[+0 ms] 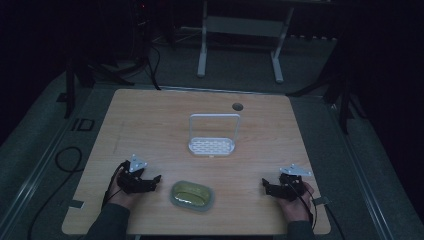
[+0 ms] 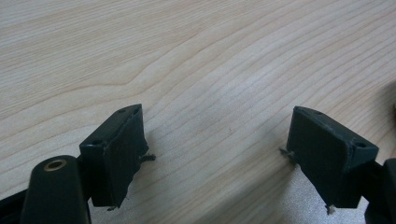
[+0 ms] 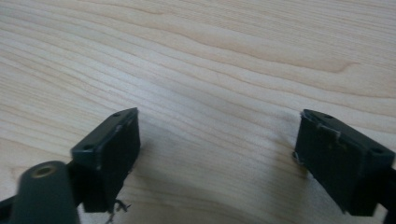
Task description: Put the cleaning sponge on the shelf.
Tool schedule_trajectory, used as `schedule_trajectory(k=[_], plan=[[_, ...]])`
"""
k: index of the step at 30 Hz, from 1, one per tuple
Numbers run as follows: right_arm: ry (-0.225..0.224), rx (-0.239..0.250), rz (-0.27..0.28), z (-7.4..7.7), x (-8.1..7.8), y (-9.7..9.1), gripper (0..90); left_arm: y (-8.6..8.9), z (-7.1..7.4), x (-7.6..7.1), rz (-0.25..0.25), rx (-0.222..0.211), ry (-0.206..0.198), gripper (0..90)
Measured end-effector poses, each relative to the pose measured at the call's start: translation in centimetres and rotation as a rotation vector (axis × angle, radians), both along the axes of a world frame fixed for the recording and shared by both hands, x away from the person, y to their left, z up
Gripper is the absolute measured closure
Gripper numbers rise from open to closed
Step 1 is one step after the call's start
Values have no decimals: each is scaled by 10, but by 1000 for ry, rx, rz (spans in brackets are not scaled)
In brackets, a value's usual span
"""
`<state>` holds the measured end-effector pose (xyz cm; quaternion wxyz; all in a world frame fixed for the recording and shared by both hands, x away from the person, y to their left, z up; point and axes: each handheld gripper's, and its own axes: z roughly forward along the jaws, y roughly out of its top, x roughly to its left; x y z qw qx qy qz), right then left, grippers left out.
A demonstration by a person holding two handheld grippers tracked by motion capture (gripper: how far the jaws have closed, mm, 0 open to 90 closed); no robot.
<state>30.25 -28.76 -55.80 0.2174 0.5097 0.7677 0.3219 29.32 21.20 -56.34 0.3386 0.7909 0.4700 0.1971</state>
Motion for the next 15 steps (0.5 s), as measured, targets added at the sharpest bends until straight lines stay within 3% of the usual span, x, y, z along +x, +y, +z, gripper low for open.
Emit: schedule_trajectory(k=[7,15], plan=[[-16,-22,48,12,-7,10,244,0,0,0,0,0,0,196],[-36,-54,114,37,-16,26,269,0,0,0,-1,1,0,196]])
